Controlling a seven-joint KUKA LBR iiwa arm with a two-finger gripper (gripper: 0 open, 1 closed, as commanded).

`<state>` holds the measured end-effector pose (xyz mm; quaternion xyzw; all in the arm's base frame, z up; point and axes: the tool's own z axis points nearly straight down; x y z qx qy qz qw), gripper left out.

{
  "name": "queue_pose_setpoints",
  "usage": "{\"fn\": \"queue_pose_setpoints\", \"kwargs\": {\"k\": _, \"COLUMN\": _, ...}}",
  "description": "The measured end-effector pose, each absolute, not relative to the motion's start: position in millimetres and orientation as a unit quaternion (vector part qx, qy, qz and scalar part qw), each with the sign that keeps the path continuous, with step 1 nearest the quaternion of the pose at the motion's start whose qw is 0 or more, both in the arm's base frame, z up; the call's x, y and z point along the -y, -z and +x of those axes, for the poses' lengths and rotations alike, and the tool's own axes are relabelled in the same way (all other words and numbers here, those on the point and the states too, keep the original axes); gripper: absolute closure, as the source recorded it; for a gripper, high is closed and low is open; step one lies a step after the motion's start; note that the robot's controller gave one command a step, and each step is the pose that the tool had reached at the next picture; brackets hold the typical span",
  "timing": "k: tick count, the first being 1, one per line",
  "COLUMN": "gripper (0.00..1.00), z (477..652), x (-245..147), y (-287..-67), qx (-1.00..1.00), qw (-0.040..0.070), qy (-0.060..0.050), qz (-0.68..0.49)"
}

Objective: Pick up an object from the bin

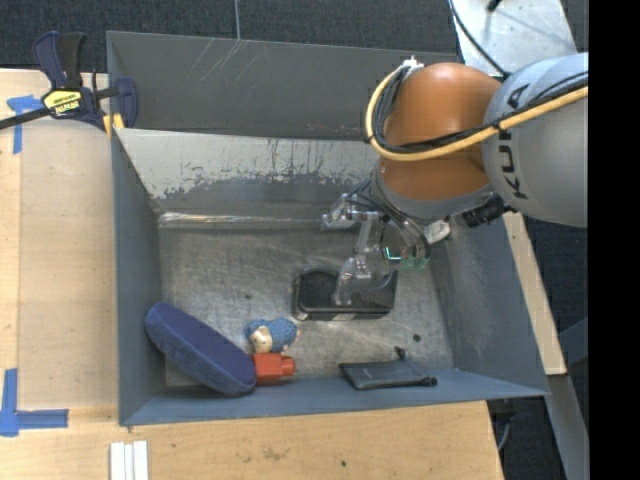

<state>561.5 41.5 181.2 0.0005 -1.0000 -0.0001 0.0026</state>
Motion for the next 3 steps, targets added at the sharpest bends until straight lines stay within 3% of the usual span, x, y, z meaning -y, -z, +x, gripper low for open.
{"fn": "queue_pose_setpoints", "kwargs": {"k": 1, "gripper": 0.00, "z": 541.3, "x": -27, "y": -82, "qx": 0.989, "qw": -0.014, "qy": 0.000, "qz": 0.145}}
{"fn": "queue_pose_setpoints", "kwargs": {"k": 2, "gripper": 1.00, "z": 540.0, "x": -28, "y": -82, "qx": 0.989, "qw": -0.011, "qy": 0.001, "qz": 0.145}}
{"fn": "queue_pose_setpoints", "kwargs": {"k": 3, "gripper": 1.00, "z": 550.9, "x": -38, "y": -215, "qx": 0.969, "qw": -0.002, "qy": 0.000, "qz": 0.247}}
